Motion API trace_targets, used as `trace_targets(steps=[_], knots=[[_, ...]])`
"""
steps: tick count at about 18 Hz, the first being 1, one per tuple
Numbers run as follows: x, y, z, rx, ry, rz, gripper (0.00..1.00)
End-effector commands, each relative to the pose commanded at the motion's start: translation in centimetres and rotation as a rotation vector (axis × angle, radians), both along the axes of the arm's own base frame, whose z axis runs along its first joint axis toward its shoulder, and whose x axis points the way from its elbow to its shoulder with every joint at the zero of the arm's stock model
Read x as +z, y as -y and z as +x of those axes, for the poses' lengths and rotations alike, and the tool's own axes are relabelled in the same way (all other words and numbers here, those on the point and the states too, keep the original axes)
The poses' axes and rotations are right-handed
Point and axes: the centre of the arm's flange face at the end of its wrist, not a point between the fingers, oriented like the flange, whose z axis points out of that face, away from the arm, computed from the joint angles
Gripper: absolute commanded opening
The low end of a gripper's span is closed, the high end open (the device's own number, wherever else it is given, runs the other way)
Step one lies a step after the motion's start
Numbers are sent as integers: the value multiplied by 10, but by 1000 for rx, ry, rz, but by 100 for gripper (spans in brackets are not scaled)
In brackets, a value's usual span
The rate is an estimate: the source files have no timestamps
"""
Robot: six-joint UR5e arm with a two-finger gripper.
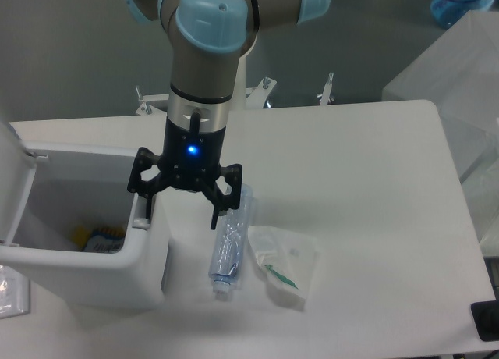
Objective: Open the trash can
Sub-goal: 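Hold the press until the white lid springs open, then raise the gripper slightly off the opened trash can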
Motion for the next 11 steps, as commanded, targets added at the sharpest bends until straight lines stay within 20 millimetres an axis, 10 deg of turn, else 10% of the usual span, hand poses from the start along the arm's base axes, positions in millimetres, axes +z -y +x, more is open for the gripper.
trace_targets(steps=[7,11], knots=[[73,-3,-12,-43,-135,97,100],[67,18,-45,-163,-334,-34,100]])
